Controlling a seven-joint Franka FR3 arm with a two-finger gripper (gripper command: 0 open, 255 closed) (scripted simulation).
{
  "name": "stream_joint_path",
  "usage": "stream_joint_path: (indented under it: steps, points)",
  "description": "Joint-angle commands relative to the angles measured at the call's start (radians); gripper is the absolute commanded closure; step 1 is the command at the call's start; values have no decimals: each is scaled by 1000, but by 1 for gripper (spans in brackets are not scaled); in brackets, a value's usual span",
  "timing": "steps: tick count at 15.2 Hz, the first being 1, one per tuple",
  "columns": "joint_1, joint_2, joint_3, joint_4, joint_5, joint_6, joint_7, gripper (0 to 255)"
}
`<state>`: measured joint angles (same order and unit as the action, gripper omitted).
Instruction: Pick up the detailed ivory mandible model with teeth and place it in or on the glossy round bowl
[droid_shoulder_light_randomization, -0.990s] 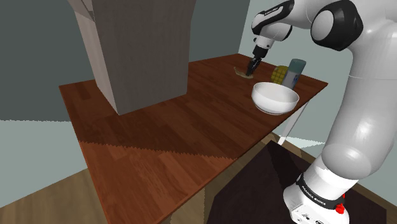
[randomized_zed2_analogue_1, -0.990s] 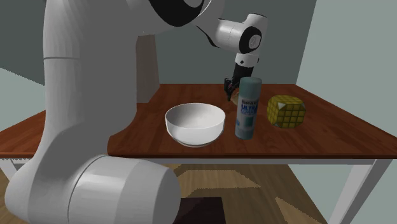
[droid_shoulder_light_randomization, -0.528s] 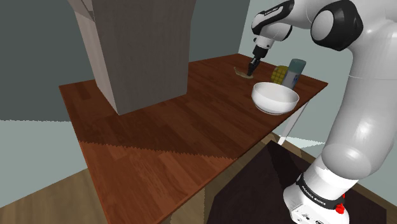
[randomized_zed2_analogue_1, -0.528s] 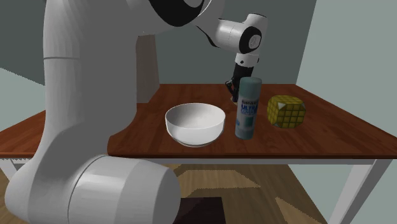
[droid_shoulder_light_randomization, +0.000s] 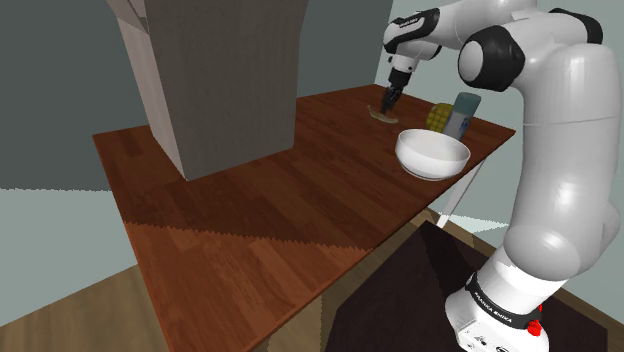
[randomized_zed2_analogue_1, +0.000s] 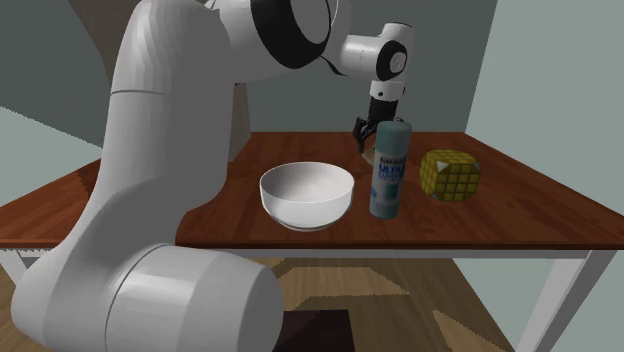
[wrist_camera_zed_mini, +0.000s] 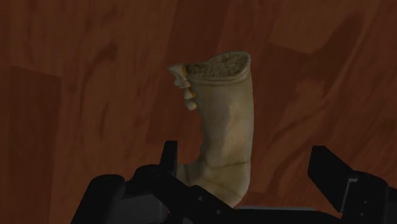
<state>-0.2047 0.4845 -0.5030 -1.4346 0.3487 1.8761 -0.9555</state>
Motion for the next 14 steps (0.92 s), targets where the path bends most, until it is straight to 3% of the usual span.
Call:
stream_joint_path:
  steps: [1,7,14]
  points:
    - [-6,35,3,38,-1,-3,0,0]
    - [-1,58,12,-17,14,71,-11,0]
    - [-1,58,12,-17,14,71,-11,0]
